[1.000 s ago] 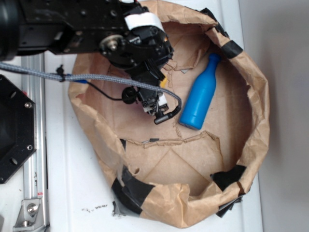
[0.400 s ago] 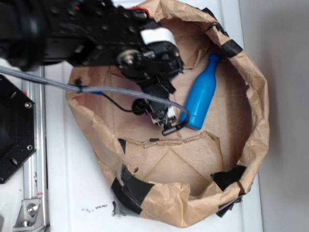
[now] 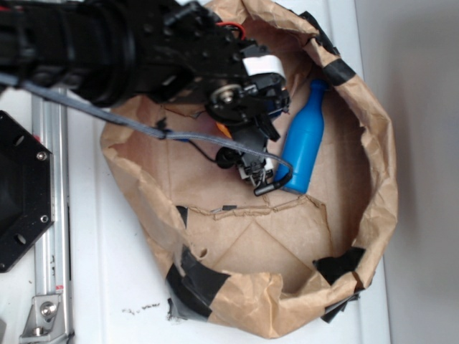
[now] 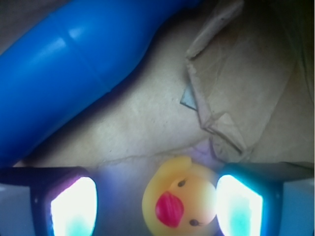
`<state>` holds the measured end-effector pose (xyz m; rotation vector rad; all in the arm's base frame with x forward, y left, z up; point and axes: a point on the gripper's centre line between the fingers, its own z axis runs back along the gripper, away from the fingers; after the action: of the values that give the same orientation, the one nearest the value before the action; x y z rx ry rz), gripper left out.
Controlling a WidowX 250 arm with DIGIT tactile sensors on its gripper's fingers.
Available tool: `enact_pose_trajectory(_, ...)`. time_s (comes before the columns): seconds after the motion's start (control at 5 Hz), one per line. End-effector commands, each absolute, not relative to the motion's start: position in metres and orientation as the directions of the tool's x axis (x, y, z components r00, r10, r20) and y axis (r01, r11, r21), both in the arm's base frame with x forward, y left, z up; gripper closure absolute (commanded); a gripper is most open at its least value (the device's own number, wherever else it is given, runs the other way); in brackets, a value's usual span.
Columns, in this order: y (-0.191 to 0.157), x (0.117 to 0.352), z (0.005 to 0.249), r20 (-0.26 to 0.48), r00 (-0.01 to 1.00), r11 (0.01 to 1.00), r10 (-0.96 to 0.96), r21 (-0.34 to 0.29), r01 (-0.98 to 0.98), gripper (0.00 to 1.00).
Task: Grab the yellow duck.
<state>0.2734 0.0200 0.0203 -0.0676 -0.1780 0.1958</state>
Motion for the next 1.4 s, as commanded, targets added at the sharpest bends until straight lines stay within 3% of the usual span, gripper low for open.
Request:
enact_pose_trajectory(0.0, 0.014, 0.272, 0.019, 0.183, 0.97, 0.986, 0.162, -0.075, -0.15, 1.0)
enact_pose_trajectory(0.2, 0.017, 0.269, 0.02, 0.184, 0.971, 0.987, 0.155, -0.067, -0.145, 1.0)
enact_pose_trajectory(0.4, 0.032, 0.265, 0.005, 0.123, 0.984, 0.99, 0.13, 0.034, -0.135, 1.0)
enact_pose_trajectory(0.6, 0.056, 0.261, -0.017, 0.042, 0.989, 0.988, 0.143, 0.05, -0.145, 1.0)
enact_pose_trajectory(1.2, 0.047, 0.263, -0.01, 0.077, 0.992, 0.992, 0.096, 0.077, -0.102, 1.0)
